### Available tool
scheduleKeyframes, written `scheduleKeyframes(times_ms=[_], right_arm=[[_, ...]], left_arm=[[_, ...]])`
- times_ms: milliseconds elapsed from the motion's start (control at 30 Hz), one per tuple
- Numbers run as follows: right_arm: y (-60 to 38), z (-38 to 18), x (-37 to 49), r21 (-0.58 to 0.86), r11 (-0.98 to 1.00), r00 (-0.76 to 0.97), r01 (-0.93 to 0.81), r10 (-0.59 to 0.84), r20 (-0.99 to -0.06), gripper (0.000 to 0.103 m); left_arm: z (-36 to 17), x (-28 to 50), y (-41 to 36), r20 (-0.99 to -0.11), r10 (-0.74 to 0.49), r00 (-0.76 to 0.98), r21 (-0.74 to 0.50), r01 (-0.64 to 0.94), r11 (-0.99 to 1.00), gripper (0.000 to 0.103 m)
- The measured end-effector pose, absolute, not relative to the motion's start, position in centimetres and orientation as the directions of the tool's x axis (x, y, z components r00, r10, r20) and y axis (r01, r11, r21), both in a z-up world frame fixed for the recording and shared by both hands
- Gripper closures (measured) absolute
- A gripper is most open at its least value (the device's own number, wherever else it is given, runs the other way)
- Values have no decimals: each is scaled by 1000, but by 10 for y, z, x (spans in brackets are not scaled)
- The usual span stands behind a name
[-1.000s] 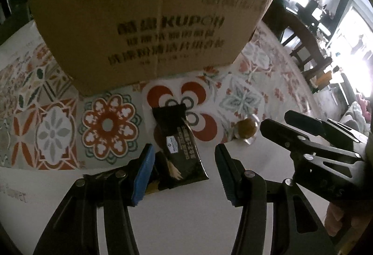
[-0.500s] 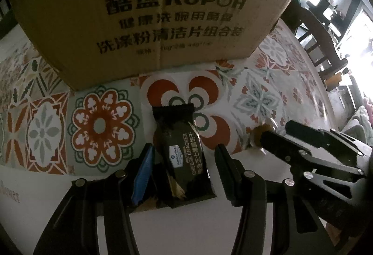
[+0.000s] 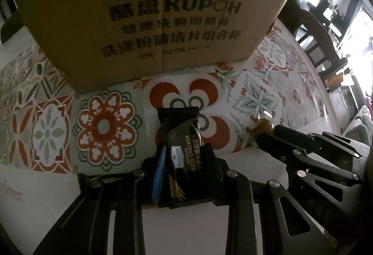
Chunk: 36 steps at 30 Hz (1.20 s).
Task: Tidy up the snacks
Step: 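Grasp the black cheese cracker pack with left tool while right tool grasps gold candy, then lift both held snacks toward the cardboard box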
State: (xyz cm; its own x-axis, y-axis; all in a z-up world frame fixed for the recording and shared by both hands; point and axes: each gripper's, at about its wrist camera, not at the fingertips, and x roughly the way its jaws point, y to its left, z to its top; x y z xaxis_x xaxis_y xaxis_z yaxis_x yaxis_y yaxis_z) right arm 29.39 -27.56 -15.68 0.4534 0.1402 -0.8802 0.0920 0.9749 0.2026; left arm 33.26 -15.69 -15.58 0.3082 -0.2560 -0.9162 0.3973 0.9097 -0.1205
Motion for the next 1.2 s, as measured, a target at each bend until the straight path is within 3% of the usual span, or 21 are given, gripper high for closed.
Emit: scheduleKeyframes(times_ms=[767,1200], right_arm=[[-260,-57,262,210,977,636,18,151,-757,80],[-254,-7,265,202,979,740,-20,150,-655,80]], left_arm=[[-50,300,-121,-790,-359,497,-175,379,909,73],[2,308,-111,-707,-355,612,-125,386,914,73]])
